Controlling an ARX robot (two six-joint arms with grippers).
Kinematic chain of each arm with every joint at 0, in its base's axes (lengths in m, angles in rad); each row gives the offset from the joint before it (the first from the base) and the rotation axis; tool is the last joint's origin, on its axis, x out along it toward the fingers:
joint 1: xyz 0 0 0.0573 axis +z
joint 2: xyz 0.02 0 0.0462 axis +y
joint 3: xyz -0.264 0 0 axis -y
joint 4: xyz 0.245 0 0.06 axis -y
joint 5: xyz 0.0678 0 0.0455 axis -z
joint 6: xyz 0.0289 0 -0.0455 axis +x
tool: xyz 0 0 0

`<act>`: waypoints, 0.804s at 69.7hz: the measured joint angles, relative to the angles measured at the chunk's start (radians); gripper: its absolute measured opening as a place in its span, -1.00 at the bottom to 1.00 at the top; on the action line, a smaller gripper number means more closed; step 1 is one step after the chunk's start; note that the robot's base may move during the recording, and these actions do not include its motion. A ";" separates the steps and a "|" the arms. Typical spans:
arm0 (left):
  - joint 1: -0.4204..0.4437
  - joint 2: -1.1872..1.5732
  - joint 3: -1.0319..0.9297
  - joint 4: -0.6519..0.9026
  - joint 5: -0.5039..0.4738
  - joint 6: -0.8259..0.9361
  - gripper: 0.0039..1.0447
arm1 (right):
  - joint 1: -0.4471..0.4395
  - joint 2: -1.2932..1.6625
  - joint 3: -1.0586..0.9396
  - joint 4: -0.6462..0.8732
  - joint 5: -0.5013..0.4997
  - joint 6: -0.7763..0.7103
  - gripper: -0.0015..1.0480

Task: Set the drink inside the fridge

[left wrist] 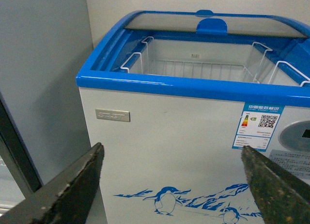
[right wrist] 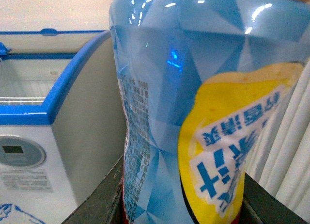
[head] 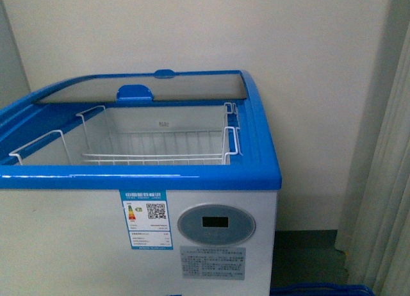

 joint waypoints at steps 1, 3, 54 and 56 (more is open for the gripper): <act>0.000 0.000 0.000 0.000 0.000 0.000 0.86 | 0.000 0.017 0.002 0.014 -0.002 -0.002 -0.24; 0.000 0.000 0.000 0.000 0.000 0.001 0.88 | 0.000 0.051 0.006 0.042 -0.003 -0.005 -0.24; 0.000 0.000 0.000 0.000 0.000 0.000 0.85 | 0.175 1.338 0.875 0.339 0.060 -0.281 -0.24; 0.000 0.000 0.000 0.000 0.000 0.000 0.85 | 0.184 1.358 0.902 0.336 0.063 -0.293 -0.24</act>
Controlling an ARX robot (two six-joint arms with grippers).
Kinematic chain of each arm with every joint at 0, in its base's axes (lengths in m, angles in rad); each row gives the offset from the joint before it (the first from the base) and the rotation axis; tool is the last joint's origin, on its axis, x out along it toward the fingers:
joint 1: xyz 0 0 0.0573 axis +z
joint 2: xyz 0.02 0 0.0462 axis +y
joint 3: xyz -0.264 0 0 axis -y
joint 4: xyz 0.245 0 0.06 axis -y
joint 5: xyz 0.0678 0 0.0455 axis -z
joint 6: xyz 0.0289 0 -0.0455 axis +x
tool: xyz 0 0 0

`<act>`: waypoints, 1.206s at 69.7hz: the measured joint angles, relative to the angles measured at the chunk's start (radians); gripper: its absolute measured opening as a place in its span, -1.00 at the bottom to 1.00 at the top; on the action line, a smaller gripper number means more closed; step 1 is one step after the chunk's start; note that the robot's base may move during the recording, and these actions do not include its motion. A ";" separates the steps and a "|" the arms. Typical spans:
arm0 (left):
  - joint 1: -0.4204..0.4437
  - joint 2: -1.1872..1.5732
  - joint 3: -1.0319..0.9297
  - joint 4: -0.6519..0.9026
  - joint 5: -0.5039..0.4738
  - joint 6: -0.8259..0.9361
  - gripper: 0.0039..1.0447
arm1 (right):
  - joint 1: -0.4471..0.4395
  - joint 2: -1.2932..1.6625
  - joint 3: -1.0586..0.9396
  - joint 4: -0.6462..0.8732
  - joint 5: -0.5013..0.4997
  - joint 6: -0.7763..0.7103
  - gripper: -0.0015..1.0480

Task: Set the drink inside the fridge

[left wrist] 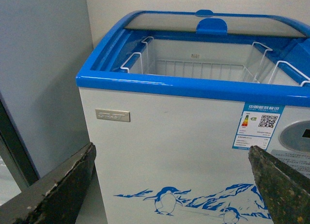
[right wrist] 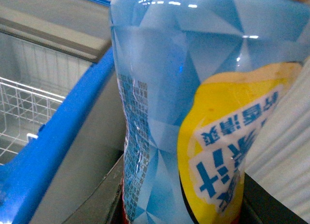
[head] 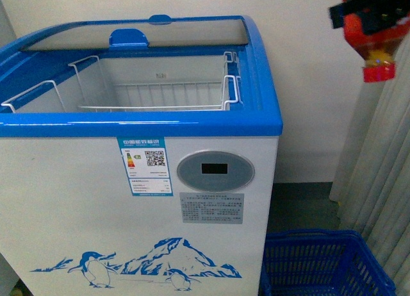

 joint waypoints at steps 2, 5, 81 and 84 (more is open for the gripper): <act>0.000 0.000 0.000 0.000 0.000 0.000 0.85 | 0.013 0.029 0.041 -0.010 0.001 -0.015 -0.24; 0.000 0.000 0.000 0.000 0.000 0.000 0.85 | 0.030 0.068 0.096 -0.027 0.005 -0.034 -0.24; 0.000 0.000 0.000 0.000 0.000 0.000 0.85 | 0.324 0.715 0.976 -0.450 -0.012 -0.544 -0.24; 0.000 0.000 0.000 0.000 0.000 0.000 0.85 | 0.326 0.730 1.001 -0.457 -0.013 -0.557 -0.24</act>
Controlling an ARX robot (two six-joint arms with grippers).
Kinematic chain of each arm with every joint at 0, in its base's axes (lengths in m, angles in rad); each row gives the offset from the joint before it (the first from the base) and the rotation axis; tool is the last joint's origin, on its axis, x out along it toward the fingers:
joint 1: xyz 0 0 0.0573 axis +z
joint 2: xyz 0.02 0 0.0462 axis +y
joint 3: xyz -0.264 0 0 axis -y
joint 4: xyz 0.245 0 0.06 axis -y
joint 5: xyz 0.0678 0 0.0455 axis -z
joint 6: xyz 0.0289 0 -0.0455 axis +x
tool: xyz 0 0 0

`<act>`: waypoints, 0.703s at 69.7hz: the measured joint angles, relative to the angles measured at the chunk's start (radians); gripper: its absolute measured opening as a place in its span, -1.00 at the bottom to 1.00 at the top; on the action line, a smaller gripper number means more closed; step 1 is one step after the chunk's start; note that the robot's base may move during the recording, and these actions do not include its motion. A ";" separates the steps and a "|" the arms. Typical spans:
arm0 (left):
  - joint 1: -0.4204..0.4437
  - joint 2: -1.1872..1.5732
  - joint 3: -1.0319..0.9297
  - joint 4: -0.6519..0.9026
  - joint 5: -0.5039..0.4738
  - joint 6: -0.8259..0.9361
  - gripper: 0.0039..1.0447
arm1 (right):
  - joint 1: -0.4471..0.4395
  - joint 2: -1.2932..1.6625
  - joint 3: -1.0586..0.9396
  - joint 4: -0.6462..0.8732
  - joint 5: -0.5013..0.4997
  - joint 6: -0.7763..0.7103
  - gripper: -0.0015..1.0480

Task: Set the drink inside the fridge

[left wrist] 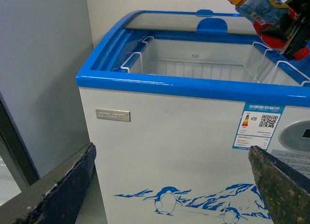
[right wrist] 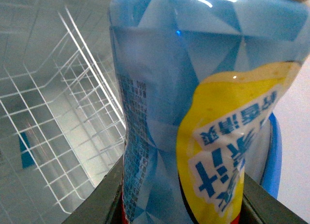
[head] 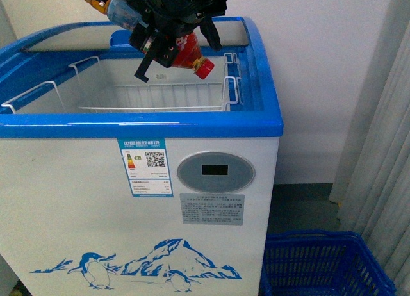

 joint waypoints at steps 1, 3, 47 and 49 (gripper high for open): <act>0.000 0.000 0.000 0.000 0.000 0.000 0.85 | 0.000 0.007 0.015 -0.010 -0.004 -0.004 -0.24; 0.000 0.000 0.000 0.000 0.000 0.000 0.85 | 0.001 0.014 0.027 -0.015 -0.003 -0.009 -0.24; 0.000 0.000 0.000 0.000 0.000 0.000 0.85 | 0.009 0.169 0.146 -0.071 0.028 -0.159 -0.24; 0.000 0.000 0.000 0.000 0.000 0.000 0.85 | 0.009 0.169 0.146 -0.069 0.029 -0.167 -0.24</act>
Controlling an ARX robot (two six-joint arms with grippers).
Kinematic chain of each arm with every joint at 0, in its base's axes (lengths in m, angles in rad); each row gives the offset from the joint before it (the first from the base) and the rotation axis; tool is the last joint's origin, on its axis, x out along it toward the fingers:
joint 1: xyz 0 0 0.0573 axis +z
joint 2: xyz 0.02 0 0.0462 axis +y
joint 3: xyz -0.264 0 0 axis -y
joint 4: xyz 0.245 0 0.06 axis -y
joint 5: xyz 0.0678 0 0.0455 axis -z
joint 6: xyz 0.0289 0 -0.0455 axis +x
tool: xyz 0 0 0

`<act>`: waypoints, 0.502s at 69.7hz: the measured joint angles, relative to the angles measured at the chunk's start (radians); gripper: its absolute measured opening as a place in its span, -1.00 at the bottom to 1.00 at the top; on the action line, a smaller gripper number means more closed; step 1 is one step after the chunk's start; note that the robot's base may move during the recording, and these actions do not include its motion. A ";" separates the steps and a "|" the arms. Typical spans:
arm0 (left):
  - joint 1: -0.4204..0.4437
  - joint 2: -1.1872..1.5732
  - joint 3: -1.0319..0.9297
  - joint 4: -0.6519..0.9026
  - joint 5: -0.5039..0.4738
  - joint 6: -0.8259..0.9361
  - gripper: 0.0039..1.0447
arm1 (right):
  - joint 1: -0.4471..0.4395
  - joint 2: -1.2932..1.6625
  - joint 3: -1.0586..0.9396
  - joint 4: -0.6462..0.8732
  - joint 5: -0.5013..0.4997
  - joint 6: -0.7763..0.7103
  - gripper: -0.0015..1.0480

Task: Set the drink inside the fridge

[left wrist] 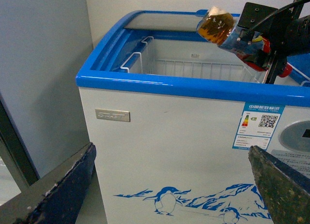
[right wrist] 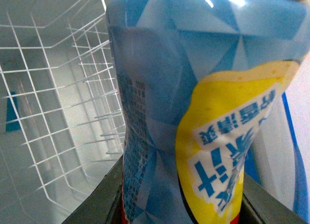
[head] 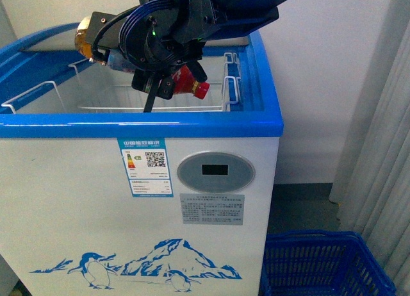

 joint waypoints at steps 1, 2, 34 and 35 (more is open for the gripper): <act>0.000 0.000 0.000 0.000 0.000 0.000 0.85 | 0.000 0.000 0.000 0.000 0.002 -0.002 -0.24; 0.000 0.000 0.000 0.000 0.000 0.000 0.85 | 0.000 0.000 0.000 0.001 0.002 -0.002 -0.24; 0.000 0.000 0.000 0.000 0.000 0.000 0.85 | 0.000 0.004 0.000 -0.002 0.003 -0.006 -0.24; 0.000 0.000 0.000 0.000 0.000 0.000 0.85 | 0.000 0.004 0.000 -0.002 0.003 -0.006 -0.24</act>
